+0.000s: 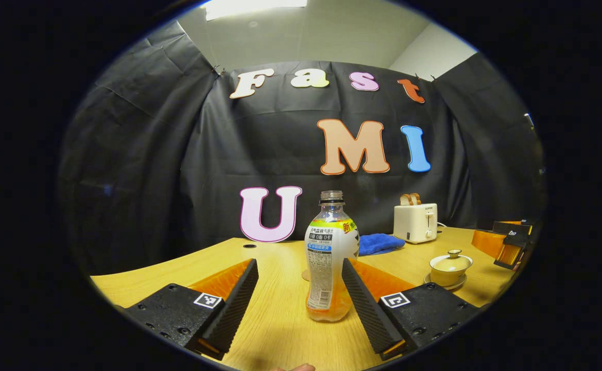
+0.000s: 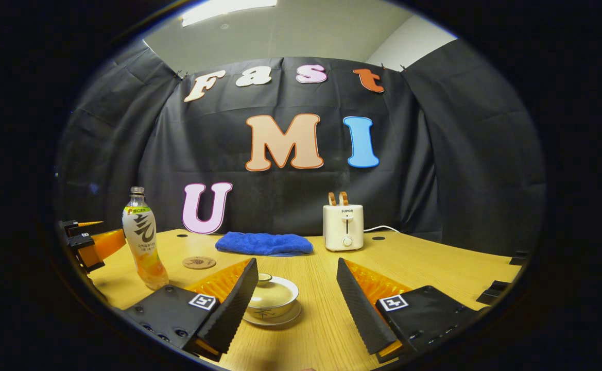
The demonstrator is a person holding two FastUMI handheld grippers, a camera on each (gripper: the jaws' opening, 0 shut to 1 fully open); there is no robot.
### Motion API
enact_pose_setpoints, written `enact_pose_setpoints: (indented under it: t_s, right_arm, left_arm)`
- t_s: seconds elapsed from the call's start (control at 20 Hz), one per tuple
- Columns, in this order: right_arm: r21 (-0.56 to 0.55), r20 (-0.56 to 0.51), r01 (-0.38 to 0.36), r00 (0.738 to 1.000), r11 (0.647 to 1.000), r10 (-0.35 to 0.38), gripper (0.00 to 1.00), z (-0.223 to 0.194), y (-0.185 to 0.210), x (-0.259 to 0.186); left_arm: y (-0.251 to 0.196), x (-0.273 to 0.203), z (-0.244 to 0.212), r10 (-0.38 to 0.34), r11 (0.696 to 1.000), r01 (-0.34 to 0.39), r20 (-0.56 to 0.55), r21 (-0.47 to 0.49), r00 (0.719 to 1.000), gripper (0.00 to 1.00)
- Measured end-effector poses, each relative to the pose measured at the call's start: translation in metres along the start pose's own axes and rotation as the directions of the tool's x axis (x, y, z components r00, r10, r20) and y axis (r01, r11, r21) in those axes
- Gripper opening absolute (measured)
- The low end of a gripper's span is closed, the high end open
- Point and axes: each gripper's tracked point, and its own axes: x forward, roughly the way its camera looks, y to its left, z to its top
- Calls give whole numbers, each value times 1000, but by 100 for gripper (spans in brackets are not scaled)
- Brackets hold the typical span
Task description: Open the teacup lid with one hand, grasp the water bottle and pour water into the teacup with the other hand; after pouring, place the water bottle on the coaster and then close the teacup lid.
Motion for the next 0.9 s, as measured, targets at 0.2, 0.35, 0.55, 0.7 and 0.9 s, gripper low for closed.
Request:
enact_pose_setpoints:
  t_s: [0.2, 0.35, 0.55, 0.7, 0.9]
  right_arm:
    - [0, 2, 0, 1000, 1000, 0, 94, 0, 0, -1]
    - [0, 5, 0, 1000, 1000, 0, 94, 1, 0, -1]
    - [0, 1, 0, 1000, 1000, 0, 98, 0, 0, -1]
    - [0, 2, -3, 1000, 1000, 3, 98, 0, 1, 0]
    - [0, -14, -25, 1000, 1000, 25, 94, -2, 5, 3]
  left_arm:
    - [0, 1, 0, 0, 1000, 0, -3, 0, 1000, 95]
    - [0, -1, 0, 0, 1000, 0, -1, 0, 1000, 95]
    - [-2, 0, 0, -10, 1000, 10, 5, -2, 1000, 95]
    - [-3, 0, 1, -16, 1000, 16, 5, -1, 1000, 95]
    - [-4, 0, 1, -22, 1000, 22, 6, -1, 1000, 95]
